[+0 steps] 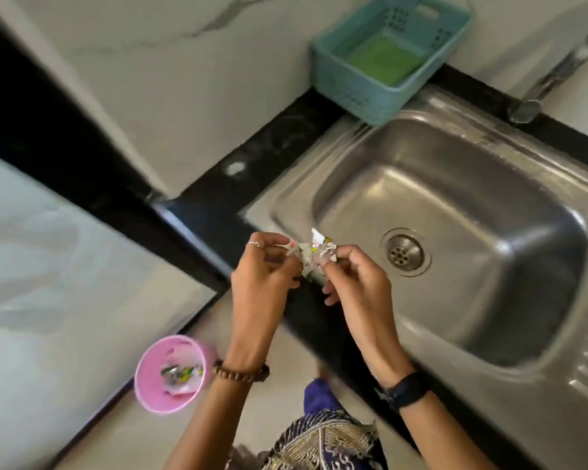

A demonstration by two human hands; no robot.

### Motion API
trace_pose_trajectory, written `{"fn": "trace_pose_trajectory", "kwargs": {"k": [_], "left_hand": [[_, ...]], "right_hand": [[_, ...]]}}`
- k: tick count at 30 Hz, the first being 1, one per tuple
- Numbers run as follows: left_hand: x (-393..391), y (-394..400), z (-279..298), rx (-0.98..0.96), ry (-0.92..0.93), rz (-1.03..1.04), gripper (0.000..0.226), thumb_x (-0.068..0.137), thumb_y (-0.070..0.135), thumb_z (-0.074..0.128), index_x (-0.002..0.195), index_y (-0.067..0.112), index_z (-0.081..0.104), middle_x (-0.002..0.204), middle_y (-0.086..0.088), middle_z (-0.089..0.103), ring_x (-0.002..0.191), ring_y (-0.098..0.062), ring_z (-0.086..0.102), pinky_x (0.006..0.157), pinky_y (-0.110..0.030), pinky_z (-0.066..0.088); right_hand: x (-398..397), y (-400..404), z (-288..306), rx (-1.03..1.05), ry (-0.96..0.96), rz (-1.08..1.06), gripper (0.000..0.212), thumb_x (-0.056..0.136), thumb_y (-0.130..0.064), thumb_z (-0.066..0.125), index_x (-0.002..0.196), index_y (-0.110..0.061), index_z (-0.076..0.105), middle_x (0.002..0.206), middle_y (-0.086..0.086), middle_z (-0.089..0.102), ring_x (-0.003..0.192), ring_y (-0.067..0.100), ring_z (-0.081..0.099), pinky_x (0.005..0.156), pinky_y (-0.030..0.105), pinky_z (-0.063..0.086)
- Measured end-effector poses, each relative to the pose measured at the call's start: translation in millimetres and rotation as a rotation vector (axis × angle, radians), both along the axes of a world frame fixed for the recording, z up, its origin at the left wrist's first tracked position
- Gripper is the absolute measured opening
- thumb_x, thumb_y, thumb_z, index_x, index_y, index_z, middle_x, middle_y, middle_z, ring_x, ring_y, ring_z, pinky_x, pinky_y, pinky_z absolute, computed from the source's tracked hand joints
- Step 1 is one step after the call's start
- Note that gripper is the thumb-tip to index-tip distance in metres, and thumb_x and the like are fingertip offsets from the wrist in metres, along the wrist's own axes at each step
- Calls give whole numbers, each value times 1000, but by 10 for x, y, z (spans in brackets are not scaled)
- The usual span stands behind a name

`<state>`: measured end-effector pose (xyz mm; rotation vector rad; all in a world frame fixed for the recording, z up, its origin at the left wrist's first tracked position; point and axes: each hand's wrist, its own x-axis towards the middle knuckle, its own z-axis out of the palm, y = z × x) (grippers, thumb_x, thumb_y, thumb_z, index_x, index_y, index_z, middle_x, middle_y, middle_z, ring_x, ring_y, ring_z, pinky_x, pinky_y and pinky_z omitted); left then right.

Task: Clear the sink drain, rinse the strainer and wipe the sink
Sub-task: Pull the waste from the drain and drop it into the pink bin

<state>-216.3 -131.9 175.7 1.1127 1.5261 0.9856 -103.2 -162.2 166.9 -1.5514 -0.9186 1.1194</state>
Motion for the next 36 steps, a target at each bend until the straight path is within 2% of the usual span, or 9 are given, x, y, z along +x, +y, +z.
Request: {"fn": "trace_pose_trajectory", "kwargs": {"k": [6,13,16,21,25,27,29,33,36], "left_hand": [[-1543,-1139,-81,-31,-44,338,22,81,4,64,80,23,52,73,5,61,59,-8,60,51,-18,48],[-2786,-2044,-811,-206,-43,622,13,81,13,67,83,11,54,76,-7,62,56,-12,58,44,-20,46],[-3085,-2111,-1525,-364,-109,671,14,82,11,66,79,12,53,75,-10,61,57,-15,56,45,-20,46],[-3441,-1856,-3295,-542,-256,763,22,82,-6,57,68,11,54,68,-13,61,45,-8,59,48,-17,53],[-3584,-1595,-4761,-568,-194,820,31,77,-11,55,62,16,54,64,-8,59,58,-19,58,68,-32,54],[-3602,-1516,-5341,-594,-161,799,27,76,-11,55,66,14,56,71,-8,61,62,-18,58,73,-33,53],[-3596,-1482,-5725,-599,-168,667,23,77,-12,53,85,9,60,88,-10,61,74,-22,58,74,-36,54],[-3518,-1513,-5787,-613,-116,519,34,85,-5,49,119,3,51,104,-7,57,78,-27,62,61,-26,54],[-3446,-1469,-5279,-601,-211,610,14,92,8,48,101,3,57,93,-13,62,62,-18,58,54,-22,51]], "right_hand": [[-1423,-804,-25,-56,-46,408,3,84,-24,63,83,-23,66,67,-7,66,58,8,57,49,23,49],[-2731,-1152,-774,-114,-254,787,10,85,-21,64,93,-17,65,83,-1,68,73,16,65,67,37,56],[-3088,-1090,-1423,-171,-367,859,17,85,-18,62,99,-24,54,87,-4,64,77,20,65,67,39,58],[-3479,-827,-3191,-284,-558,902,9,85,-12,56,90,-12,49,84,10,62,79,32,60,66,41,49],[-3722,-642,-4621,-316,-611,907,4,87,-10,53,85,-13,50,90,14,62,78,28,56,66,32,41],[-3810,-599,-5205,-313,-619,934,2,87,-9,52,86,-10,53,82,9,60,72,24,48,59,22,29],[-3872,-559,-5606,-346,-624,968,10,88,-6,49,90,-2,57,76,6,60,72,27,49,59,19,31],[-3880,-489,-5717,-444,-616,941,15,88,-7,45,88,-3,60,86,15,63,80,33,62,75,45,54],[-3821,-451,-5190,-526,-401,802,7,87,-11,50,82,-11,55,79,11,65,60,20,64,56,33,57]]}}
